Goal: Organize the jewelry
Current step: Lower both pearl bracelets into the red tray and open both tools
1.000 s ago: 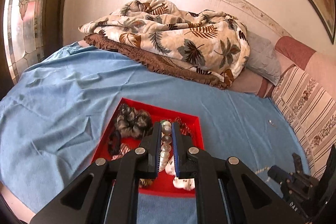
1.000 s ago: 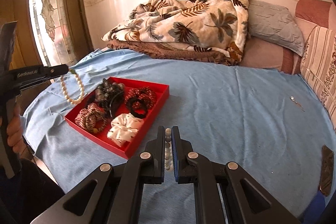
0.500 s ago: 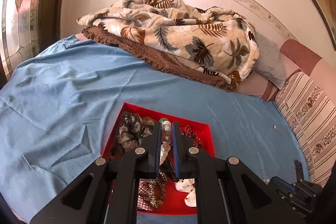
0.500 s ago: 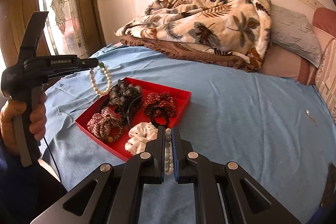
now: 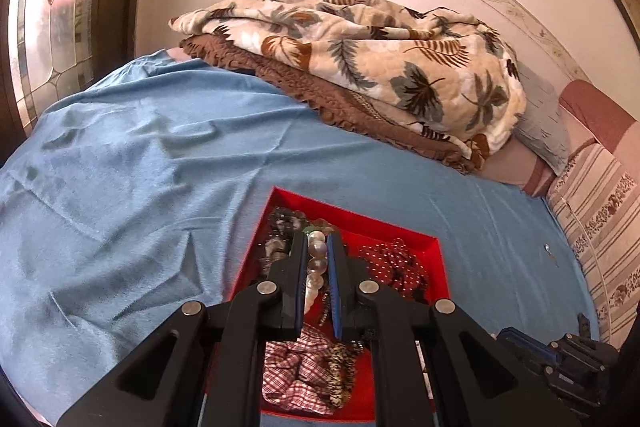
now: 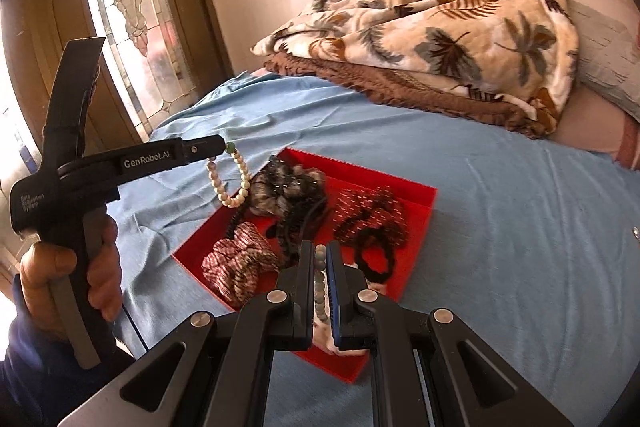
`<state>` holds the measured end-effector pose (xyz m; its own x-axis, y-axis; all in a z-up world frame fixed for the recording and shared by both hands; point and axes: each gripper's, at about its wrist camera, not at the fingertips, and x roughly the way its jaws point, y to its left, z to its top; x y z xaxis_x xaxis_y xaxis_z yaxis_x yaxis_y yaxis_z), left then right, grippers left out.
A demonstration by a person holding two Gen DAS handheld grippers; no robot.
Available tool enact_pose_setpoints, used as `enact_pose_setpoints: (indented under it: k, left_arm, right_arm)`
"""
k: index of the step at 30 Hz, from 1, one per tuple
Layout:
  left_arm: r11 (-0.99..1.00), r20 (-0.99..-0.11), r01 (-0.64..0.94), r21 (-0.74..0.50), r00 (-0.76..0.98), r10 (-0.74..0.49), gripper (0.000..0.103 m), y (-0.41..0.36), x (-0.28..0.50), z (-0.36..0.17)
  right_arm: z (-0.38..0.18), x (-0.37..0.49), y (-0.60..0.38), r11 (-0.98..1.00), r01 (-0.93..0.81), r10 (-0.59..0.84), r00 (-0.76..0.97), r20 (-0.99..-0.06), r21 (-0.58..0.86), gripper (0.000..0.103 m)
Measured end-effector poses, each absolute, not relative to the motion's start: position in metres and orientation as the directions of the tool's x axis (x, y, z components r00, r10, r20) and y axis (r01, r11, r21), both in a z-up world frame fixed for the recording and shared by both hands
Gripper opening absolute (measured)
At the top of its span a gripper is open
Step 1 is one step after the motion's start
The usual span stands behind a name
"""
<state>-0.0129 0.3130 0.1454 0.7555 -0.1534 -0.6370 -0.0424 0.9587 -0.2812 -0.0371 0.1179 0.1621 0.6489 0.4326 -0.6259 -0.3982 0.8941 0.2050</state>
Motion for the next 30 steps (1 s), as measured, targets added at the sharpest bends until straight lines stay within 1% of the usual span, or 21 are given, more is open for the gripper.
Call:
enact_pose_setpoints:
  k: [9, 16, 22, 30]
  left_arm:
    - [0.95, -0.65, -0.074, -0.302, 0.745, -0.149, 0.009, 0.326, -0.003, 0.14]
    - [0.951, -0.668, -0.054, -0.304, 0.724, -0.172, 0.009, 0.321, 0.006, 0.132]
    - [0.96, -0.683, -0.031, -0.279, 0.709, -0.176, 0.009, 0.311, 0.009, 0.126]
    - [0.975, -0.707, -0.026, -0.221, 0.693, -0.142, 0.009, 0.301, 0.015, 0.117]
  right_arm:
    - [0.155, -0.025, 0.137, 0.884, -0.42, 0.446, 0.629, -0.637, 0.205, 0.007]
    - [0.15, -0.011, 0.139, 0.891, -0.404, 0.433, 0.621, -0.653, 0.207, 0.007]
    - [0.149, 0.001, 0.141, 0.895, -0.391, 0.427, 0.618, -0.659, 0.214, 0.007]
    - [0.147, 0.016, 0.148, 0.899, -0.387, 0.419, 0.616, -0.667, 0.208, 0.007]
